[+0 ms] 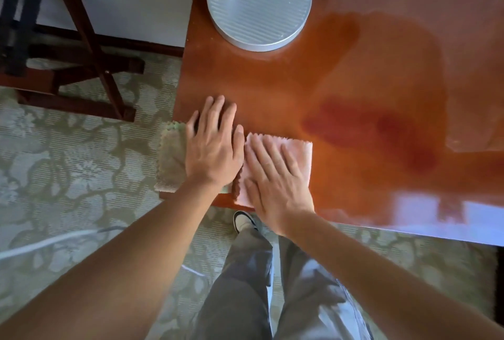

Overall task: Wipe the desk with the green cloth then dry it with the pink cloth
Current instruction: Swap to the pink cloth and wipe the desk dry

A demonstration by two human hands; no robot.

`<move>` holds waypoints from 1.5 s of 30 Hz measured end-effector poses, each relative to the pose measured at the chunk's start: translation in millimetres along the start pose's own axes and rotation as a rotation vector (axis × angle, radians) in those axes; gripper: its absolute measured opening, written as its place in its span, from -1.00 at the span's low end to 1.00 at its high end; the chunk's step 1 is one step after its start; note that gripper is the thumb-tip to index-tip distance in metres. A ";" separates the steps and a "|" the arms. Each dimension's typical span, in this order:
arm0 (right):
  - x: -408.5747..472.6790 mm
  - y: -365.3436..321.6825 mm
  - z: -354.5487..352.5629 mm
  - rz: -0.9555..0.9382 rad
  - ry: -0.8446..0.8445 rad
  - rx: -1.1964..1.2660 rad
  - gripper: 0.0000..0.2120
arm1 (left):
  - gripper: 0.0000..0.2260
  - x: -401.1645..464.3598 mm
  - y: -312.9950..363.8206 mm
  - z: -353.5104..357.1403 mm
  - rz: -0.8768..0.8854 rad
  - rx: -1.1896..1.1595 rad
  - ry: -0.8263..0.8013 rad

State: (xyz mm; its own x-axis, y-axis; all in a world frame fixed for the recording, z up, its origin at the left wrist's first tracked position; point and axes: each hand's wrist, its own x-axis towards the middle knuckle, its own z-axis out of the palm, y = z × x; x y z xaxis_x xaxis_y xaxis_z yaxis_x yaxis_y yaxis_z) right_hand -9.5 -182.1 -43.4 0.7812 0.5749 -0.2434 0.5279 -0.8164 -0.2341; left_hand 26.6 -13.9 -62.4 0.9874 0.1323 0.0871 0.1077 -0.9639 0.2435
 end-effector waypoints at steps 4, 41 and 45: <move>-12.5 6.5 5.1 -0.105 -0.052 -0.043 -0.41 | -0.59 -0.3 -0.7 -0.1 0.005 0.009 0.019; -58.6 180.7 -21.8 0.416 0.211 0.058 -0.42 | -0.57 6.6 89.4 25.2 0.283 -0.045 -0.091; -48.7 206.4 -33.9 0.652 0.223 0.061 -0.42 | -0.58 7.1 88.8 27.4 0.294 -0.056 -0.054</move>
State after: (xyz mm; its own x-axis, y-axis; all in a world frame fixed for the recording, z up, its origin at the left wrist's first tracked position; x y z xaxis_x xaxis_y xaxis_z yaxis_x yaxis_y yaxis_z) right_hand 72.6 -380.4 -48.0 0.9861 -0.0622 -0.1544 -0.0870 -0.9834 -0.1594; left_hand 46.3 -105.0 -66.7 0.9802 -0.1643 0.1105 -0.1887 -0.9445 0.2690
